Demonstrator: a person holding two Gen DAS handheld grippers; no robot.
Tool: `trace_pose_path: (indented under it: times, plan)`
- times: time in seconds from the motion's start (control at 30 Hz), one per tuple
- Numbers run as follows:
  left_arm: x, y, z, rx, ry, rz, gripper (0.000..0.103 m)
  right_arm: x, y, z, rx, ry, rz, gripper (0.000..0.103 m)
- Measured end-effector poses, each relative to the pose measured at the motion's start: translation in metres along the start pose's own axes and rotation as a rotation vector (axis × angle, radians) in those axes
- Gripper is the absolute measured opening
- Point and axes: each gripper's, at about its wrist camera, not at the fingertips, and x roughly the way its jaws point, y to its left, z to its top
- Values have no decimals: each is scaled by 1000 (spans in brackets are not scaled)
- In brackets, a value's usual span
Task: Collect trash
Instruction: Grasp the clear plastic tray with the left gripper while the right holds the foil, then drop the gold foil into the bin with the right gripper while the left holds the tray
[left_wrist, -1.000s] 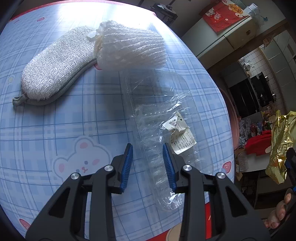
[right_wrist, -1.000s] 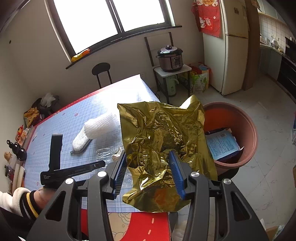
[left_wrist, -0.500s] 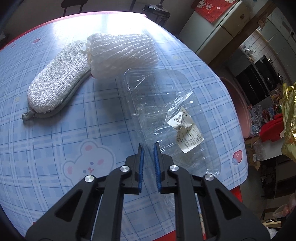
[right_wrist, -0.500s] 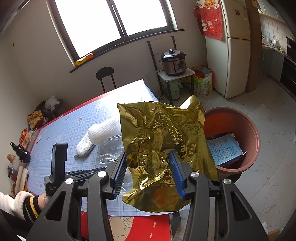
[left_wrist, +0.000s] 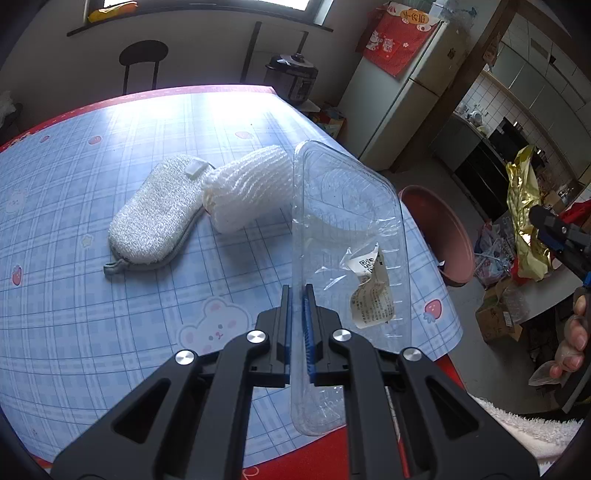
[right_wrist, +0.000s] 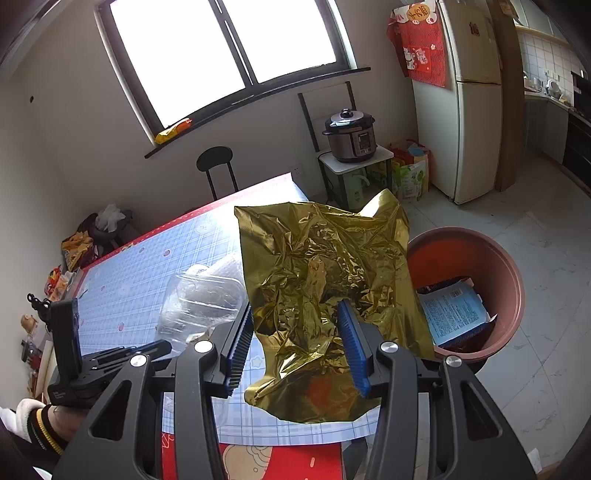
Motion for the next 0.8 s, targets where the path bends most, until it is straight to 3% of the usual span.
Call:
trace_pose_path:
  times: [0.23, 0.43, 0.8]
  plan:
    - [-49, 4, 34, -44, -152, 18, 10, -2, -14, 15, 19, -24, -2, 46]
    - [-83, -1, 59, -73, -253, 39, 10, -3, -51, 39, 61, -44, -44, 46]
    - [-102, -15, 69, -119, -316, 93, 10, 26, -154, 89, 148, -7, -122, 46]
